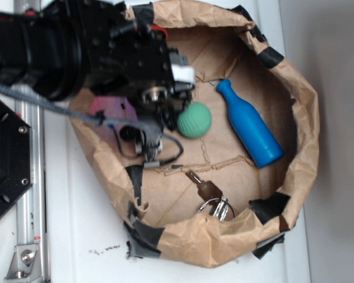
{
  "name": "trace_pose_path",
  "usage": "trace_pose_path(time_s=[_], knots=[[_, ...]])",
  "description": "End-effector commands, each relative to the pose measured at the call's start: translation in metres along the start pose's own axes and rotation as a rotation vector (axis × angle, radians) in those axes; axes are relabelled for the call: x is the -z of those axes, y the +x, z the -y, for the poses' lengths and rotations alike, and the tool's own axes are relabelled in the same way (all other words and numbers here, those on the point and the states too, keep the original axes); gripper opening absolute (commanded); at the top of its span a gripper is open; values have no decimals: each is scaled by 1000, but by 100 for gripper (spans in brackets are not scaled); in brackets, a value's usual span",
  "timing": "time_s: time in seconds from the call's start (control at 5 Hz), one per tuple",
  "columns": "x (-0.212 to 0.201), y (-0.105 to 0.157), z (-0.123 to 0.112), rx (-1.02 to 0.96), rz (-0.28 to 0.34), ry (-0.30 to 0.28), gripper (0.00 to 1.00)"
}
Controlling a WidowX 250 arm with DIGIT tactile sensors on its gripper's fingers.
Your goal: Grab the black box.
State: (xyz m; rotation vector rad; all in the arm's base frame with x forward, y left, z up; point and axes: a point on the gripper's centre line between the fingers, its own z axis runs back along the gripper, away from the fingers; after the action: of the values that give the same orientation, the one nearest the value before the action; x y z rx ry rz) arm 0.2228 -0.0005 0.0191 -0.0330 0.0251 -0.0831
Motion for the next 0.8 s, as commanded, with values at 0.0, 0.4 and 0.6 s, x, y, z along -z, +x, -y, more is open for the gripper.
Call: trace_pose_path(time_s=[0.0,0.4,0.6], knots=[[-18,10,29,45,60,-18,0],[-24,12,21,18,88,40,0],[-54,13,13,-11,157,79,0]])
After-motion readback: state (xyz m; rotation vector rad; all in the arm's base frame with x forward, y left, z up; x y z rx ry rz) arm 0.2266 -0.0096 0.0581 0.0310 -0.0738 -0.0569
